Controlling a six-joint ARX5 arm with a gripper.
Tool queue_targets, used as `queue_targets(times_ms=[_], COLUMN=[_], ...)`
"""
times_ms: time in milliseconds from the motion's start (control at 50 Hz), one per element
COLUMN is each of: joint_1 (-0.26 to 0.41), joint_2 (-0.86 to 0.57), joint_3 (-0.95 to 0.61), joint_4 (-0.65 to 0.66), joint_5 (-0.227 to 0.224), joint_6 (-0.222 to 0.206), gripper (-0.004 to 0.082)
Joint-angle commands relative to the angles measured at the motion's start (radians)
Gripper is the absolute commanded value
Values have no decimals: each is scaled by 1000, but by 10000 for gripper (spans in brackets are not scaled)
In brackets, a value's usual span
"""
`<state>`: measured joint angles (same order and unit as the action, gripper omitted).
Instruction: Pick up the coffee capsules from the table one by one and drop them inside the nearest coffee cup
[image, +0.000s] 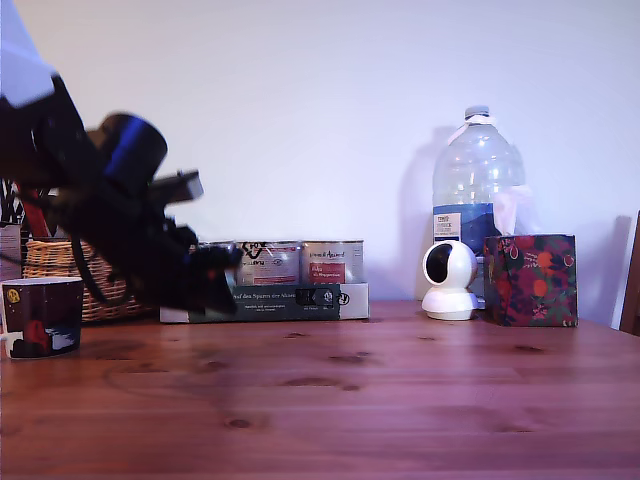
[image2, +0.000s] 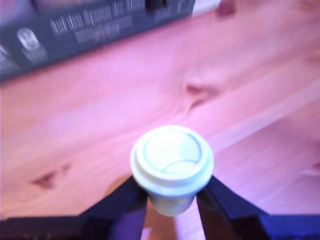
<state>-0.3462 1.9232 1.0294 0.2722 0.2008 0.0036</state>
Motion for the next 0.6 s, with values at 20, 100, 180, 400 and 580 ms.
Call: queue_targets(times_ms=[20, 100, 180, 400, 580], joint_1=[0, -1, -1, 0, 22], joint_2=[-51, -86, -117, -203, -286], joint_3=[-14, -14, -14, -54, -135], joint_4=[-39, -73, -107, -153, -153], joint_5=[0, 0, -7, -49, -85], joint_6=[-3, -3, -3, -3, -3], gripper=[178, 178, 178, 178, 178])
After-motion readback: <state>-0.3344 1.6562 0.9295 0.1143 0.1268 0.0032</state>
